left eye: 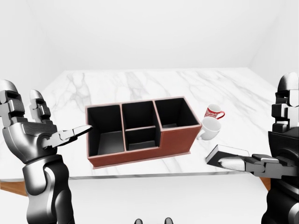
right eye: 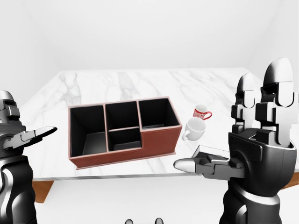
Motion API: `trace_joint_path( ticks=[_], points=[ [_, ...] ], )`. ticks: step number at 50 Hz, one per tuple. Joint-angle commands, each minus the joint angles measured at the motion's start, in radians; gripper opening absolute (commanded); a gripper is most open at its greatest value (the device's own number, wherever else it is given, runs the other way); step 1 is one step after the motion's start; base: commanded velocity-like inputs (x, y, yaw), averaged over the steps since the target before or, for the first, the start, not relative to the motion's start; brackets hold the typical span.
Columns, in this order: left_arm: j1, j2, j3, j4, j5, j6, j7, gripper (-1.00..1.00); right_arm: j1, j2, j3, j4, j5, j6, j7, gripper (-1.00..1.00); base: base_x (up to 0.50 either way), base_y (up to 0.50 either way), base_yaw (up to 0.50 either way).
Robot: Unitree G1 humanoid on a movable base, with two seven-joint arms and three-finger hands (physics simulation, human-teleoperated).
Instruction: Pick up the book and place it in the right compartment of the caddy.
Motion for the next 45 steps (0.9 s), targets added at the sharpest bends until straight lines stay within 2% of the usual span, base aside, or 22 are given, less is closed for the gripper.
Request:
trace_joint_path(
  ticks=[1, 11, 18, 19, 21, 23, 24, 25, 28, 29, 31, 33, 35, 36, 37, 39, 43, 45],
  points=[
    [-0.001, 0.003, 0.001, -0.004, -0.006, 0.0, 0.004, 1.0, -0.002, 0.0, 0.004, 0.004, -0.005, 0.0, 0.0, 1.0, 0.25, 0.0, 0.0],
    [-0.004, 0.004, 0.004, 0.0, -0.007, 0.0, 0.003, 1.0, -0.018, -0.011, 0.039, 0.015, -0.04, 0.0, -0.013, 1.0, 0.19, 0.0, 0.0],
    [0.003, -0.002, -0.005, -0.008, 0.002, 0.0, 0.002, 1.0, -0.09, -0.056, 0.146, 0.177, -0.144, 0.0, -0.004, 1.0, 0.0, 0.0, 0.0],
    [-0.002, 0.001, -0.002, -0.003, 0.001, 0.0, 0.002, 1.0, -0.128, -0.083, 0.173, 0.194, -0.174, 0.0, 0.01, 1.0, 0.0, 0.0, 0.0],
    [-0.001, 0.0, -0.003, 0.004, 0.003, 0.0, 0.0, 1.0, -0.176, -0.096, 0.176, 0.207, -0.196, 0.0, 0.016, 1.0, 0.0, 0.0, 0.0],
    [0.001, -0.002, -0.006, -0.001, 0.005, 0.0, 0.0, 1.0, -0.286, -0.162, 0.192, 0.172, -0.241, 0.0, 0.058, 1.0, 0.0, 0.0, 0.0],
    [0.001, -0.002, -0.006, -0.001, 0.005, 0.0, 0.0, 1.0, -0.291, -0.159, 0.191, 0.171, -0.249, 0.0, 0.067, 1.0, 0.0, 0.0, 0.0],
    [0.001, -0.002, -0.004, -0.002, 0.004, 0.0, 0.001, 1.0, -0.348, -0.196, 0.213, 0.179, -0.292, 0.0, 0.083, 1.0, 0.0, 0.0, 0.0],
    [0.001, 0.0, -0.001, -0.002, 0.0, 0.0, 0.003, 1.0, -0.476, -0.253, 0.231, 0.18, -0.343, 0.0, 0.174, 1.0, 0.0, 0.0, 0.0],
    [0.0, 0.001, 0.001, -0.006, -0.002, 0.0, 0.004, 1.0, -0.565, -0.3, 0.218, 0.225, -0.358, 0.0, 0.216, 1.0, 0.0, 0.0, 0.0],
    [-0.002, 0.003, 0.003, -0.007, -0.002, 0.0, 0.006, 1.0, -0.596, -0.325, 0.209, 0.253, -0.375, 0.0, 0.272, 1.0, 0.0, 0.0, 0.0],
    [-0.005, 0.005, 0.005, -0.004, -0.004, 0.0, 0.007, 1.0, -0.572, -0.372, 0.226, 0.266, -0.438, 0.0, 0.324, 1.0, 0.0, 0.0, 0.0],
    [-0.006, 0.004, -0.001, 0.008, 0.005, 0.0, 0.006, 1.0, -0.506, -0.393, 0.202, 0.264, -0.487, 0.0, 0.397, 1.0, 0.0, 0.0, 0.0],
    [-0.006, 0.004, -0.002, 0.008, 0.005, 0.0, 0.006, 1.0, -0.505, -0.384, 0.199, 0.266, -0.508, 0.0, 0.415, 1.0, 0.0, 0.0, 0.0],
    [-0.003, 0.002, -0.004, 0.007, 0.008, 0.0, 0.005, 1.0, -0.454, -0.374, 0.192, 0.278, -0.54, 0.0, 0.428, 1.0, 0.0, 0.0, 0.0],
    [-0.004, 0.003, -0.002, 0.004, 0.008, 0.0, 0.004, 1.0, -0.387, -0.379, 0.153, 0.26, -0.596, 0.0, 0.51, 1.0, 0.0, 0.0, 0.0],
    [-0.006, 0.0, -0.007, 0.021, 0.017, 0.0, 0.002, 1.0, -0.259, -0.377, 0.064, 0.245, -0.708, 0.0, 0.52, 1.0, 0.0, 0.0, 0.0],
    [-0.006, 0.001, -0.007, 0.024, 0.016, 0.0, 0.001, 1.0, -0.244, -0.367, 0.025, 0.233, -0.756, 0.0, 0.52, 1.0, 0.0, 0.0, 0.0]
  ],
)
